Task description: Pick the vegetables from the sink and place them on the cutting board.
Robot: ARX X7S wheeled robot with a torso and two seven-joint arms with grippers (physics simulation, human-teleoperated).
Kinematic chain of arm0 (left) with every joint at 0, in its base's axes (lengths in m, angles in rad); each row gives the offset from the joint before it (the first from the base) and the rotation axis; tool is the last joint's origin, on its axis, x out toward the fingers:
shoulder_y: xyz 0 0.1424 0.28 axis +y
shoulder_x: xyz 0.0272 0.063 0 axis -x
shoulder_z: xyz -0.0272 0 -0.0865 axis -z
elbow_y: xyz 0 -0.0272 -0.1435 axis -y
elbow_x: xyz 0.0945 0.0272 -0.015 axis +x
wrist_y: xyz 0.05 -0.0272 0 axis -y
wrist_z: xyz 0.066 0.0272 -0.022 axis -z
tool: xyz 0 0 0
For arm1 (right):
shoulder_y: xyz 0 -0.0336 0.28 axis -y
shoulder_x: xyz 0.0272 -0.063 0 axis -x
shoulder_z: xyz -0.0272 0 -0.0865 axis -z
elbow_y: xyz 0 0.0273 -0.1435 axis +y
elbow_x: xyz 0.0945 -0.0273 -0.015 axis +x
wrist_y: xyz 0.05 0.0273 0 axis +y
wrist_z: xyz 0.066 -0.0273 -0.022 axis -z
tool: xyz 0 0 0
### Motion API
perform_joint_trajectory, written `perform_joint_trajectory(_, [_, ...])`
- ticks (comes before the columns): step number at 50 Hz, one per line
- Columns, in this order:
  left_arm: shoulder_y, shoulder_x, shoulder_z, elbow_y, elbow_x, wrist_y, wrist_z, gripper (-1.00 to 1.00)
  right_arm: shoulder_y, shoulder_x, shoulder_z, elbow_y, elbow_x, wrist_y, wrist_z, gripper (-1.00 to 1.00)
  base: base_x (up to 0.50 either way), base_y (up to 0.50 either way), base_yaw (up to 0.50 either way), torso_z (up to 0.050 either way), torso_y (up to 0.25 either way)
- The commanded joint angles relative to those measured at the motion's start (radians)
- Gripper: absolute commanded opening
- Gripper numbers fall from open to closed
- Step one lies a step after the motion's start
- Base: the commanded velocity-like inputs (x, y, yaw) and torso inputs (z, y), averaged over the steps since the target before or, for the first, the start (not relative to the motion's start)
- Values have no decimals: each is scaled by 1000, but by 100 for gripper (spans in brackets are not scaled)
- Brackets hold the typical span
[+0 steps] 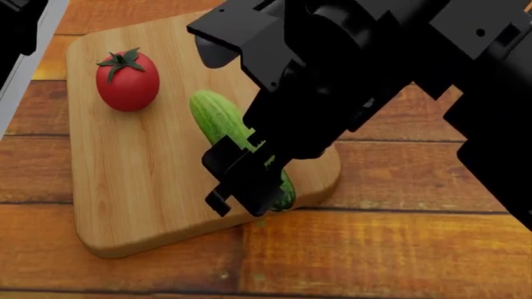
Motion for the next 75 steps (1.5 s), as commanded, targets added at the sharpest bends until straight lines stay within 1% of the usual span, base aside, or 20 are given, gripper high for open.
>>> perform_joint_trajectory(1, [-4, 24, -32, -2, 5, 5, 16, 100, -23, -26, 11, -5, -24, -5, -22, 100, 0, 0, 0, 0, 0])
perform_joint_trajectory(11, [-14, 28, -26, -14, 2, 9, 15, 100, -6, -33, -10, 36, -51, -30, -49, 100, 1, 1, 2, 0, -3])
perform_joint_trajectory(21, [-18, 28, -27, -18, 0, 15, 11, 100, 80, -58, -26, 134, -95, -62, -134, 100, 1, 0, 0, 0, 0])
perform_joint_trajectory(30, [-37, 36, -23, -22, -3, 8, 6, 100, 141, -47, 23, 183, -74, -59, -119, 100, 0, 0, 0, 0, 0])
perform_joint_trajectory(33, [-47, 40, -21, -27, -2, 11, 4, 100, 150, -21, 41, 151, -77, -83, -87, 100, 0, 0, 0, 0, 0])
perform_joint_trajectory(35, [-52, 38, -11, -29, 6, 18, -2, 100, 153, 3, 60, 117, -89, -127, -54, 100, 0, 0, 0, 0, 0])
perform_joint_trajectory(38, [-62, 41, -8, -33, 18, 33, -14, 100, 164, 31, 102, 98, -77, -147, 2, 100, 0, 0, 0, 0, 0])
perform_joint_trajectory(40, [-69, 43, -4, -40, 30, 43, -27, 100, 172, 48, 104, 78, -96, -168, 24, 100, 0, 0, 0, 0, 0])
perform_joint_trajectory(43, [-78, 58, -18, -47, 33, 40, -40, 100, 182, 65, 154, 83, -74, -179, 82, 100, 0, 0, 0, 0, 0])
perform_joint_trajectory(46, [-78, 63, -29, -37, 40, 39, -58, 100, 170, 104, 186, 19, -71, -210, 154, 100, 0, 0, 0, 0, 0])
perform_joint_trajectory(50, [-84, 71, -35, -29, 49, 31, -79, 100, 154, 136, 245, -8, -29, -219, 247, 100, 0, 0, 0, 0, 0])
perform_joint_trajectory(56, [-82, 74, -53, -1, 48, 14, -96, 100, 151, 182, 295, -65, 5, -219, 341, 100, 0, 0, 0, 0, 0])
perform_joint_trajectory(64, [-66, 64, -44, 62, 49, -19, -120, 100, 83, 280, 395, -246, 148, -197, 586, 100, 0, 0, 0, 0, 0])
perform_joint_trajectory(72, [-61, 91, -91, 109, 77, -73, -196, 100, 32, 371, 454, -388, 290, -179, 765, 100, 0, 0, 0, 0, 0])
perform_joint_trajectory(75, [-62, 85, -91, 136, 85, -86, -214, 100, 18, 401, 470, -420, 326, -185, 824, 100, 0, 0, 0, 0, 0])
